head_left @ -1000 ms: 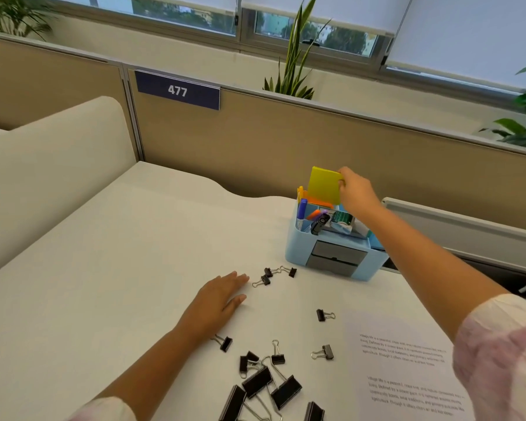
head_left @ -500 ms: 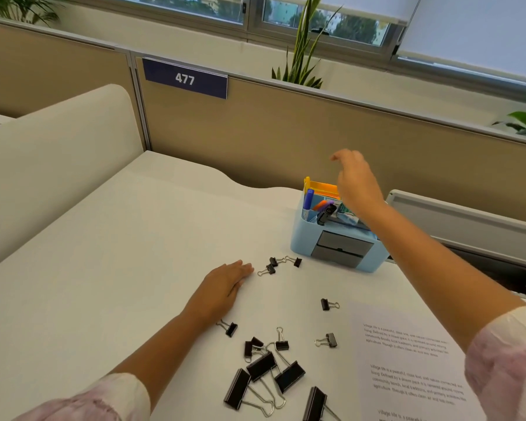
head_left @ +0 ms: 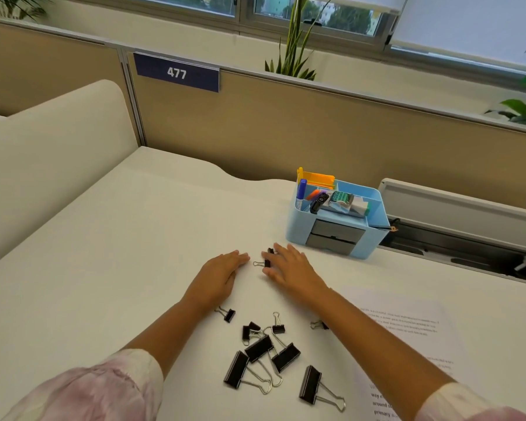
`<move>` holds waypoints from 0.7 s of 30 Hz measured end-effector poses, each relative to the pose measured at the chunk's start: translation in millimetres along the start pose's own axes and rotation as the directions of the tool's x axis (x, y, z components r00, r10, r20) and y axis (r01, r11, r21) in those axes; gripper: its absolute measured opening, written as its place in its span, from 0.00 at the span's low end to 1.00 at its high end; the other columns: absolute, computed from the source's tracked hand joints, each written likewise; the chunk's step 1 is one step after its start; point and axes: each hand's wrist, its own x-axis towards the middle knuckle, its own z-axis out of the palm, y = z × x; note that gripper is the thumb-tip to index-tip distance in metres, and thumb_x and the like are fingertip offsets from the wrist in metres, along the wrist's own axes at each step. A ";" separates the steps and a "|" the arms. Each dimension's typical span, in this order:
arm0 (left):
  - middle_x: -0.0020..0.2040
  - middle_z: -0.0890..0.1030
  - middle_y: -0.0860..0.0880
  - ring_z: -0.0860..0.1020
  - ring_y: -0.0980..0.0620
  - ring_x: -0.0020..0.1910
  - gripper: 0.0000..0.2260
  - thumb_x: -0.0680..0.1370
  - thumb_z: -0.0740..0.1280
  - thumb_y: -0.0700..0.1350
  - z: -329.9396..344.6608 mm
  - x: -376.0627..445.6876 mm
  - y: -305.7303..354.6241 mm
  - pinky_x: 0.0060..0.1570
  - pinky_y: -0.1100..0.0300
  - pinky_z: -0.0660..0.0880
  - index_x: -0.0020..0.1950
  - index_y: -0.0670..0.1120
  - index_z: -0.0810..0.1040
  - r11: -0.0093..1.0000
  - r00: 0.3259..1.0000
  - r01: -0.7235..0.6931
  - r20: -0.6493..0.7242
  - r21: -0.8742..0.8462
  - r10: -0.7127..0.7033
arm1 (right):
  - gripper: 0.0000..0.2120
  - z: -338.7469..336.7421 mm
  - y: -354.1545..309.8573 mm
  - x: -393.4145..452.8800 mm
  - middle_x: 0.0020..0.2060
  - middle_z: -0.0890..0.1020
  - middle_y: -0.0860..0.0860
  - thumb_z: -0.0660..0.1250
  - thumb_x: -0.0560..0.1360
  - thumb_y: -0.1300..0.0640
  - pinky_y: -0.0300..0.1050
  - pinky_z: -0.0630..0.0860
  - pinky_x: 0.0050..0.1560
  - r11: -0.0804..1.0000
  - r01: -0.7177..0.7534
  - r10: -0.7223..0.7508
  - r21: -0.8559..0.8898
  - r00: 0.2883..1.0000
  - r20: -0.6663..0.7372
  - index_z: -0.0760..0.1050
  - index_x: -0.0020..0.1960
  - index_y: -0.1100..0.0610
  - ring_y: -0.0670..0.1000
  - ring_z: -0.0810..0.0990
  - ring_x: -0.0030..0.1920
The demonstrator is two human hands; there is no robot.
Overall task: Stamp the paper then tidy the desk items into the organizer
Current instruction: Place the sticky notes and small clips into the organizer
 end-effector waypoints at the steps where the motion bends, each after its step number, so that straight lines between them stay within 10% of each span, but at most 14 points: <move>1: 0.67 0.73 0.49 0.66 0.52 0.70 0.18 0.78 0.55 0.34 -0.9 -0.1 1.0 0.70 0.59 0.59 0.66 0.44 0.71 1.000 1.000 0.003 0.006 -0.005 -0.003 | 0.24 3.1 0.4 -6.8 0.76 0.52 0.50 0.50 0.79 0.42 0.54 0.42 0.73 1.000 0.004 -0.004 0.020 1.000 -0.006 0.56 0.73 0.45 0.54 0.45 0.76; 21: 0.73 0.60 0.62 0.50 0.61 0.73 0.21 0.77 0.56 0.61 10.1 -104.4 32.1 0.72 0.56 0.44 0.69 0.60 0.64 0.982 0.992 -0.053 0.124 0.183 0.030 | 0.26 56.0 -19.0 -123.5 0.76 0.45 0.47 0.45 0.79 0.39 0.51 0.35 0.72 0.991 -0.093 0.084 -0.092 0.991 -0.100 0.45 0.74 0.42 0.51 0.38 0.75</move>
